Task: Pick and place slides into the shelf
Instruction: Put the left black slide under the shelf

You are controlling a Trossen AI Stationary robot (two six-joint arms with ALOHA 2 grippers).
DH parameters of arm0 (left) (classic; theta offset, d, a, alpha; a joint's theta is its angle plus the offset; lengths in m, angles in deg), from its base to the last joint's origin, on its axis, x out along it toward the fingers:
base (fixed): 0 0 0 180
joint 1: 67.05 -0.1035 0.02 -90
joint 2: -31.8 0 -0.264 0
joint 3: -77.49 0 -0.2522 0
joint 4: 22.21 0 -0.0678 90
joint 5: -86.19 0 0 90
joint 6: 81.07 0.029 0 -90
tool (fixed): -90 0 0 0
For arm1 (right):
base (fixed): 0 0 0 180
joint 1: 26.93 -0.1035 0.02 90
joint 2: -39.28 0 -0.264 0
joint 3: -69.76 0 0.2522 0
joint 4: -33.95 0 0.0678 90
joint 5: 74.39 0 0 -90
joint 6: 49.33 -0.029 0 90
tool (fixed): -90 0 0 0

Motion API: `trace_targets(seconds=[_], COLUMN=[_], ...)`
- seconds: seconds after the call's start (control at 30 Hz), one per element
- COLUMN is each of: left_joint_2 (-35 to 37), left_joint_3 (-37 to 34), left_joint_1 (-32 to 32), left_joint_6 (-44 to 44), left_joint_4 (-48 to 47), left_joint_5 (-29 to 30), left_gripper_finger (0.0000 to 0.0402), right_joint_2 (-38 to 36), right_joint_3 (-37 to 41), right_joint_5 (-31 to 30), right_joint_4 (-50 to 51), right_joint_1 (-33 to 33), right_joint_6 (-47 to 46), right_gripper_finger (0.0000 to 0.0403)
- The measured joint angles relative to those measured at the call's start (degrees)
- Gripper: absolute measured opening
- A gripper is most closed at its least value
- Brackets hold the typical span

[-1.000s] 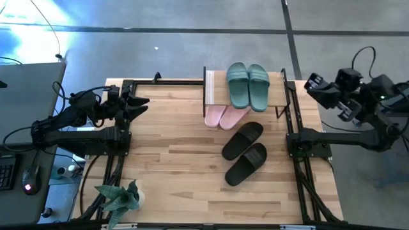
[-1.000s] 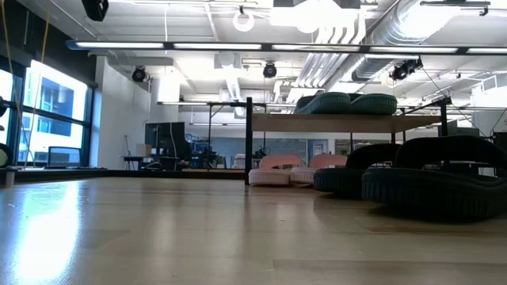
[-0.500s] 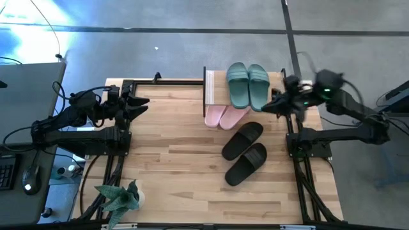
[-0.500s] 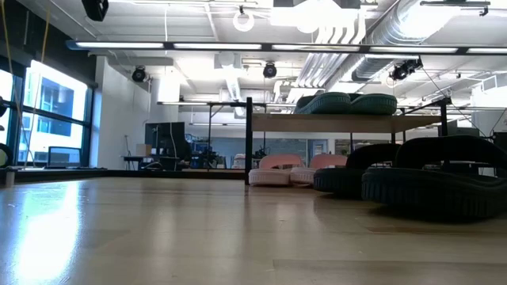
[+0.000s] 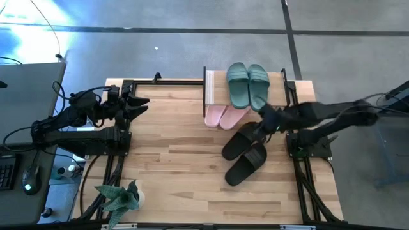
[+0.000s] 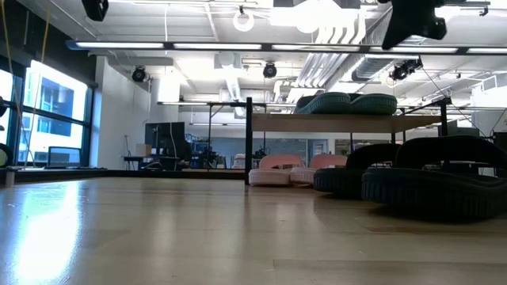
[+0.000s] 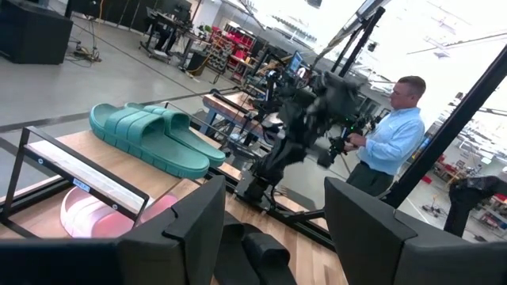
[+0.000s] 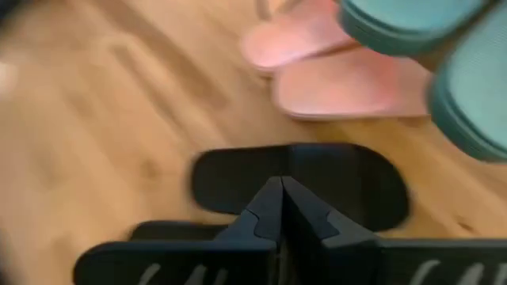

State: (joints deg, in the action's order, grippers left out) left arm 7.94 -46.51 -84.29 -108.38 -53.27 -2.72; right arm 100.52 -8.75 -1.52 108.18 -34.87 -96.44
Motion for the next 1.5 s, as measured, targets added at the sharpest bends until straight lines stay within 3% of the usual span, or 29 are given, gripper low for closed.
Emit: trace_targets(seconds=[0.13,0.33,0.57,0.7,0.83,1.03,1.5], left_joint_2=[0.0,0.0,0.0,0.0,0.0,0.0,0.0], left_joint_3=[0.0,0.0,0.0,0.0,0.0,0.0,0.0], left_joint_1=[0.0,0.0,0.0,0.0,0.0,0.0,0.0], left_joint_6=[0.0,0.0,0.0,0.0,0.0,0.0,0.0], left_joint_4=[0.0,0.0,0.0,0.0,0.0,0.0,0.0], left_joint_5=[0.0,0.0,0.0,0.0,0.0,0.0,0.0], left_gripper_finger=[0.0198,0.0198,0.0198,0.0198,0.0198,0.0198,0.0198], right_joint_2=[7.1,17.4,25.6,29.6,33.2,36.9,40.7], right_joint_3=[0.0,0.0,0.0,0.0,0.0,0.0,0.0], right_joint_5=[-7.3,-1.1,1.0,-1.6,-3.6,-6.2,-12.0], right_joint_4=[3.8,7.0,6.7,6.4,5.3,5.6,11.3], right_joint_1=[-6.6,-9.6,-9.8,-9.7,-9.7,-9.7,-6.3], right_joint_6=[-7.2,-12.4,-11.4,-12.2,-13.6,-15.9,-17.0], right_gripper_finger=[0.0002,0.0013,0.0099,0.0150,0.0174,0.0164,0.0092])
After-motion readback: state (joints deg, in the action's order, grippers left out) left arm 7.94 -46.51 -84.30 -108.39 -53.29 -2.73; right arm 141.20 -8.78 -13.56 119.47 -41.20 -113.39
